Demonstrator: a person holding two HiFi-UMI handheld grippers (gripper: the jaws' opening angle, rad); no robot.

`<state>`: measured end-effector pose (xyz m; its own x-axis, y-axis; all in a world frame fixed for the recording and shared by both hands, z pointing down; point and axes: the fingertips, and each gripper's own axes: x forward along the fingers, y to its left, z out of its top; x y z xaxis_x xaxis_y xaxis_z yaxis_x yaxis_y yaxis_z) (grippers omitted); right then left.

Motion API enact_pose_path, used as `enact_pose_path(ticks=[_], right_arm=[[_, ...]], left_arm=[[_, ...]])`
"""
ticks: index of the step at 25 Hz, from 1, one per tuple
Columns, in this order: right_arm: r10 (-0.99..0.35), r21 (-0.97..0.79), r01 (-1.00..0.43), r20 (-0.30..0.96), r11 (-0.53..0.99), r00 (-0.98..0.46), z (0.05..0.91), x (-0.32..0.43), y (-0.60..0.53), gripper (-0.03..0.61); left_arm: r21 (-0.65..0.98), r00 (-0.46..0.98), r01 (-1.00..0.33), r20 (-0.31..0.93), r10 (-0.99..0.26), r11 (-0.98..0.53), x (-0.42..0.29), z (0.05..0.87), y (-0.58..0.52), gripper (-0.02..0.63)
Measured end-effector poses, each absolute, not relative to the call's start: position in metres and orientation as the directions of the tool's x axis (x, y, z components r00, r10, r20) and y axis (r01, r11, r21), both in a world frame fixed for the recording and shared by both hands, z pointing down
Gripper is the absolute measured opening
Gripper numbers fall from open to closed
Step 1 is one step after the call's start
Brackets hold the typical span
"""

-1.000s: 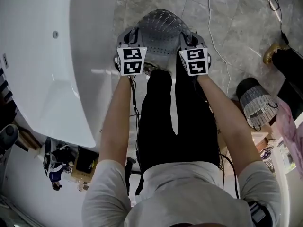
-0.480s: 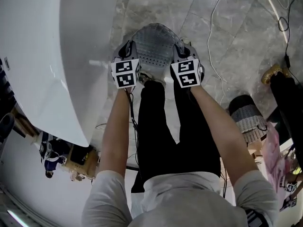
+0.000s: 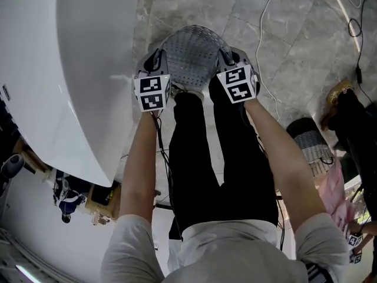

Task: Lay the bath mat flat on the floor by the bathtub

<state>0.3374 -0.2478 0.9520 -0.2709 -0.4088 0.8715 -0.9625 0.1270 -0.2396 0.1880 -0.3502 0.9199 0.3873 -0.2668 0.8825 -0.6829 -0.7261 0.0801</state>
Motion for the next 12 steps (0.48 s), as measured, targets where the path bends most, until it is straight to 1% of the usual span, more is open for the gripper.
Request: enact_pose_path(ticks=[3, 8, 12], right_arm=[[-0.425, -0.229, -0.96, 0.862, 0.16, -0.276, 0.953, 0.332, -0.252, 0.02], [-0.435, -0.239, -0.967, 0.864, 0.087, -0.252, 0.972, 0.34, -0.244, 0.021], [-0.437, -0.222, -0.972, 0.868, 0.08, -0.234, 0.985, 0.346, -0.249, 0.021]], left_arm=[[0.076, 0.396, -0.681, 0.875, -0.279, -0.728, 0.192, 0.929, -0.361, 0.031], [0.096, 0.419, -0.671, 0.867, -0.27, -0.735, 0.201, 0.947, -0.367, 0.031], [0.102, 0.437, -0.64, 0.864, -0.252, -0.762, 0.205, 0.96, -0.37, 0.031]])
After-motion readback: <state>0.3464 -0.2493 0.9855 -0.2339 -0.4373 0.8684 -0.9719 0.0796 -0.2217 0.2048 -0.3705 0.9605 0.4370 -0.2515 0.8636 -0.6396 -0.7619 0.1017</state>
